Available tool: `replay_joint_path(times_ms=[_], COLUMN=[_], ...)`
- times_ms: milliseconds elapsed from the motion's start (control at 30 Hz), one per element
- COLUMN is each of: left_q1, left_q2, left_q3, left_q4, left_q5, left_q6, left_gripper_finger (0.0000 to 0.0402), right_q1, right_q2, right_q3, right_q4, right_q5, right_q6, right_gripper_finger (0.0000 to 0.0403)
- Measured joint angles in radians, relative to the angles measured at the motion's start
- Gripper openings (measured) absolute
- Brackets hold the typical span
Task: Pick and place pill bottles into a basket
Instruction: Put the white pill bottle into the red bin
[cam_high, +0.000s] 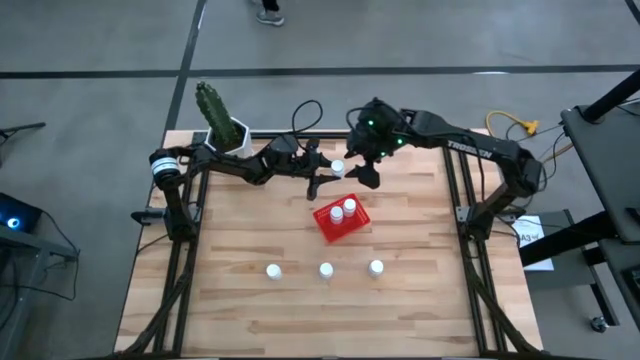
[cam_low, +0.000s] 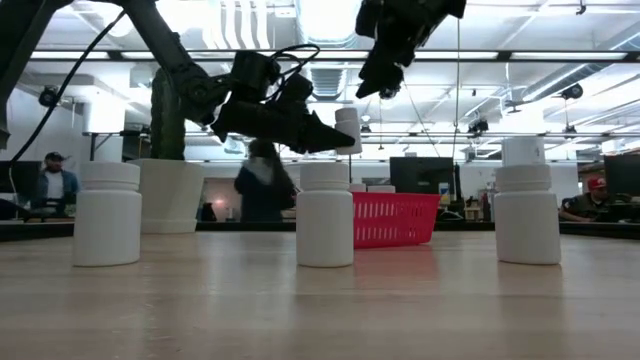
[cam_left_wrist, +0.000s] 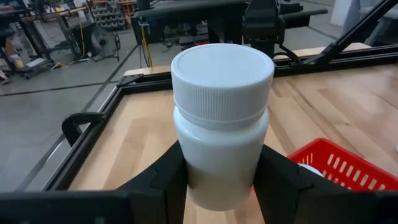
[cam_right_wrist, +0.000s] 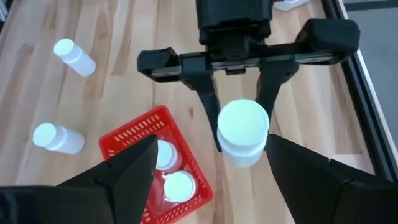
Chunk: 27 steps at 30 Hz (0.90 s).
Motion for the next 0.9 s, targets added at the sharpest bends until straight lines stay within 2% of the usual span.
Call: replay_joint_path(times_ms=[900], left_q1=[-0.001], left_q2=[0.0], left_q3=[0.001], left_q4=[0.017], left_q5=[0.011], left_q6=[0.0], left_gripper_finger=[0.0132], right_q1=[-0.001], right_q2=[0.058], right_q3=[0.04], right_q4=[0.022], right_q5=[0.03], right_q6=[-0.077], right_gripper_finger=[0.0281])
